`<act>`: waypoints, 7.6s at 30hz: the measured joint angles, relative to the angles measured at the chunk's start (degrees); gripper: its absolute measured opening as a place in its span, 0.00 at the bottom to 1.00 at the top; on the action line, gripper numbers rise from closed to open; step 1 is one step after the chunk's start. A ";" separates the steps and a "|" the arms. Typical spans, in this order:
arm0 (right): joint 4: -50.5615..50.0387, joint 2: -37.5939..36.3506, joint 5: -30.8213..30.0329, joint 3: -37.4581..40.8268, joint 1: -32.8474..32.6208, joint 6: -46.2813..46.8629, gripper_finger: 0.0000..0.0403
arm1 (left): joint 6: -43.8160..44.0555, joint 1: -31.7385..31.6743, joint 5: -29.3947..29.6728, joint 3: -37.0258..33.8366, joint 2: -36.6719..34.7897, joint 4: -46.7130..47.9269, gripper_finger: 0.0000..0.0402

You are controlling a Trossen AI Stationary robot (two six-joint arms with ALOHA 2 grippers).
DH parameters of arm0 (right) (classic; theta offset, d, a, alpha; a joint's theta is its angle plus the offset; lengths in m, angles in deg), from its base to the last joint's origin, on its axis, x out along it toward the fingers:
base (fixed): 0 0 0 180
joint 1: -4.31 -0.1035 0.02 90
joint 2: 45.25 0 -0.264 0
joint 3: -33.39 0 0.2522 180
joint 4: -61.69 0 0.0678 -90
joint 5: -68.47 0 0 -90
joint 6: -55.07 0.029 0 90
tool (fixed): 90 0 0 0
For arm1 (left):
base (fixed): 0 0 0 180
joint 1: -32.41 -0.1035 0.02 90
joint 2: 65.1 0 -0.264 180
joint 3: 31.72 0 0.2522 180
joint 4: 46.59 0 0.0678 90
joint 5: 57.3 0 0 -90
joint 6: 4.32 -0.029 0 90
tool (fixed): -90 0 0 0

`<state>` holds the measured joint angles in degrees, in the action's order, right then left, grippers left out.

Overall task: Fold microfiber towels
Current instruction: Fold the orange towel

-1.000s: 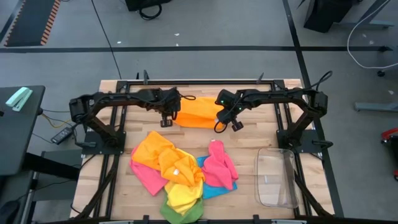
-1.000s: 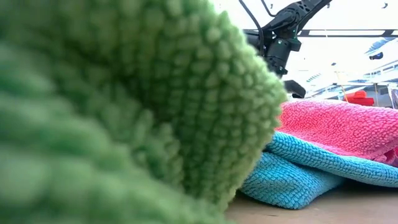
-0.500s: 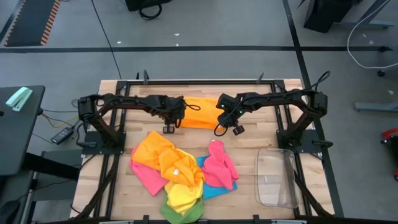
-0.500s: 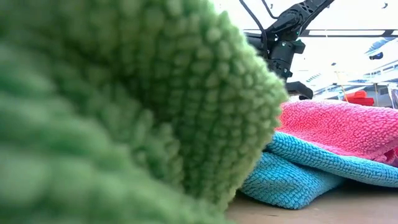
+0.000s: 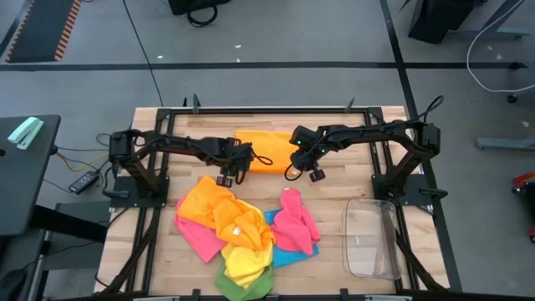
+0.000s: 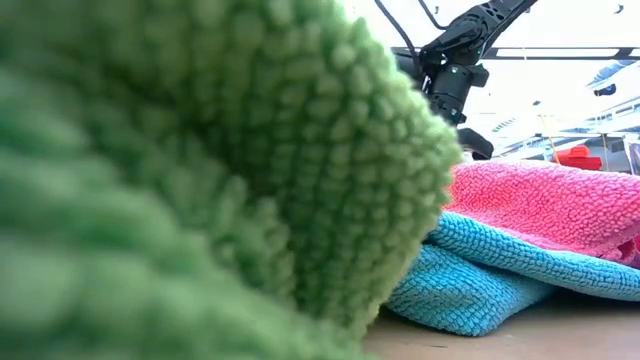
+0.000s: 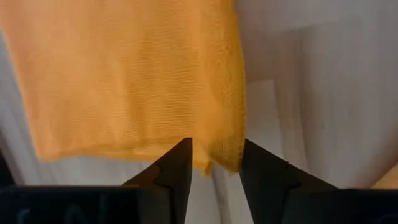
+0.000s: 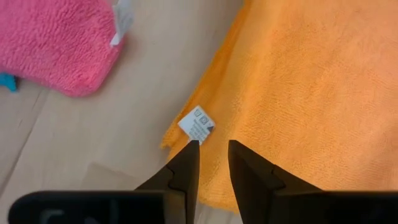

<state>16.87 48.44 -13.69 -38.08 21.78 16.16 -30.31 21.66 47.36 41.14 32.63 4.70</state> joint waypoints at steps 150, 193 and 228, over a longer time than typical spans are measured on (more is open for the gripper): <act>3.17 4.44 -18.28 4.02 -10.10 -8.91 0.11 | 7.37 5.08 11.04 -0.97 1.19 1.72 0.06; 7.48 -2.12 -13.10 3.87 -9.36 0.92 0.00 | 8.34 4.73 11.00 1.24 -2.37 2.98 0.03; 12.93 -12.35 -18.32 3.87 12.71 -3.76 0.01 | -18.66 -20.06 10.79 3.36 -4.95 -24.32 0.05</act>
<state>29.80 36.09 -32.01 -34.22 34.49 12.40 -48.97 1.60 58.15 44.50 27.68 -19.62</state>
